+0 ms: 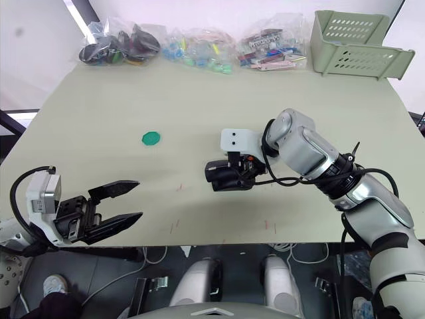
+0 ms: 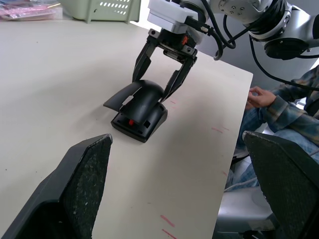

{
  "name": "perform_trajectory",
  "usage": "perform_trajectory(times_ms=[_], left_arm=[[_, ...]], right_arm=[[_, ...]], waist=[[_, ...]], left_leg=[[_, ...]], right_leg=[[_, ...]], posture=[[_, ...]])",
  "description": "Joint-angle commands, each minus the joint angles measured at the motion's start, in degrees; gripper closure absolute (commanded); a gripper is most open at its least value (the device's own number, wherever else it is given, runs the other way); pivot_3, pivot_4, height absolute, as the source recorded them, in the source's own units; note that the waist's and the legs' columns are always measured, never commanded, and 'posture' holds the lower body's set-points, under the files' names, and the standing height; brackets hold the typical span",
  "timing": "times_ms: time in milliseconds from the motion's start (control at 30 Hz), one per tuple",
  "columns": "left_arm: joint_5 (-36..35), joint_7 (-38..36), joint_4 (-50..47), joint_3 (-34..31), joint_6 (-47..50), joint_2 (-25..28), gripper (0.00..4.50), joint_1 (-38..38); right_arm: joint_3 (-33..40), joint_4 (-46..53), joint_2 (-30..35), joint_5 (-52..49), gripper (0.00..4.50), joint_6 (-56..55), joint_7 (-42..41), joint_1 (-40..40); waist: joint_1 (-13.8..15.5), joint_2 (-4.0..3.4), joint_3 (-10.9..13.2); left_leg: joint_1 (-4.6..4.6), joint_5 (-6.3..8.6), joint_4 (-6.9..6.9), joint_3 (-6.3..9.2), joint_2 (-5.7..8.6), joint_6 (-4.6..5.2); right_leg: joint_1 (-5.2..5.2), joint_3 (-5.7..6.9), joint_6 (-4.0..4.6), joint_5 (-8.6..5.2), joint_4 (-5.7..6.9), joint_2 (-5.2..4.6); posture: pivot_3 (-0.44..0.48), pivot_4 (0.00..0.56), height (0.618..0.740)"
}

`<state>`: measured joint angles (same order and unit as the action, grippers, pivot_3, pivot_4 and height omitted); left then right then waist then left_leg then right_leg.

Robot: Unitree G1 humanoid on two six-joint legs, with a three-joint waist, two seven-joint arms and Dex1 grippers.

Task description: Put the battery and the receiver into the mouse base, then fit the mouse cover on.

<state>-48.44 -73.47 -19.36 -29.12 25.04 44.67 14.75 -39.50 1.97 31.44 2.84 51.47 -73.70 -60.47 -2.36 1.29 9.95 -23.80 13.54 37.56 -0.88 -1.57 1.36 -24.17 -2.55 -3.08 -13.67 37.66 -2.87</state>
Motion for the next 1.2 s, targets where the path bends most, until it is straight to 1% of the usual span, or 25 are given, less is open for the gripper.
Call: perform_trajectory(times_ms=[33,133,333,567,1200], left_arm=[[-0.26,-0.24,-1.37,-1.09,-1.07,0.09,0.00,0.45],[-0.25,0.01,-1.31,-0.73,-1.19,0.08,0.00,0.21],[-0.38,-0.02,-1.39,-0.81,-1.27,0.01,0.00,0.52],[-0.33,-0.05,-1.37,-0.80,-1.34,0.03,0.00,0.73],[-0.04,0.06,-1.68,-0.11,-1.76,-0.70,0.00,1.34]], right_arm=[[0.53,3.48,1.51,-0.66,1.91,1.86,-2.07,-3.10],[0.48,3.99,1.42,-2.37,1.91,4.79,-3.15,-3.77],[-2.29,3.70,1.73,-1.61,1.91,6.22,-2.50,-3.90],[-5.17,1.94,2.02,0.30,1.91,4.85,-1.61,-4.29],[-7.33,0.54,-0.32,1.87,1.91,4.67,-1.19,-5.22]], waist=[[0.00,0.00,0.01],[-0.01,0.00,0.00],[-0.01,0.00,0.00],[-0.02,0.00,0.01],[-0.01,0.00,0.00]], left_leg=[[-0.02,0.00,0.00,0.01,-0.01,0.00],[-0.01,0.00,-0.01,0.07,-0.01,0.00],[-0.01,0.00,-0.01,0.06,0.00,0.00],[-0.02,0.00,-0.02,0.05,0.00,0.00],[-0.02,0.00,-0.02,0.06,0.00,0.00]], right_leg=[[-0.03,0.00,0.00,0.00,0.00,0.00],[-0.03,0.01,0.01,-0.01,0.01,0.00],[-0.03,-0.01,0.02,-0.01,0.01,-0.01],[-0.05,0.00,0.03,-0.02,0.01,0.00],[-0.05,0.00,0.02,-0.01,0.01,0.00]], posture=[[0.000,0.150,0.740],[0.000,0.150,0.740],[0.000,0.150,0.740],[0.000,0.150,0.740],[0.000,0.150,0.740]])
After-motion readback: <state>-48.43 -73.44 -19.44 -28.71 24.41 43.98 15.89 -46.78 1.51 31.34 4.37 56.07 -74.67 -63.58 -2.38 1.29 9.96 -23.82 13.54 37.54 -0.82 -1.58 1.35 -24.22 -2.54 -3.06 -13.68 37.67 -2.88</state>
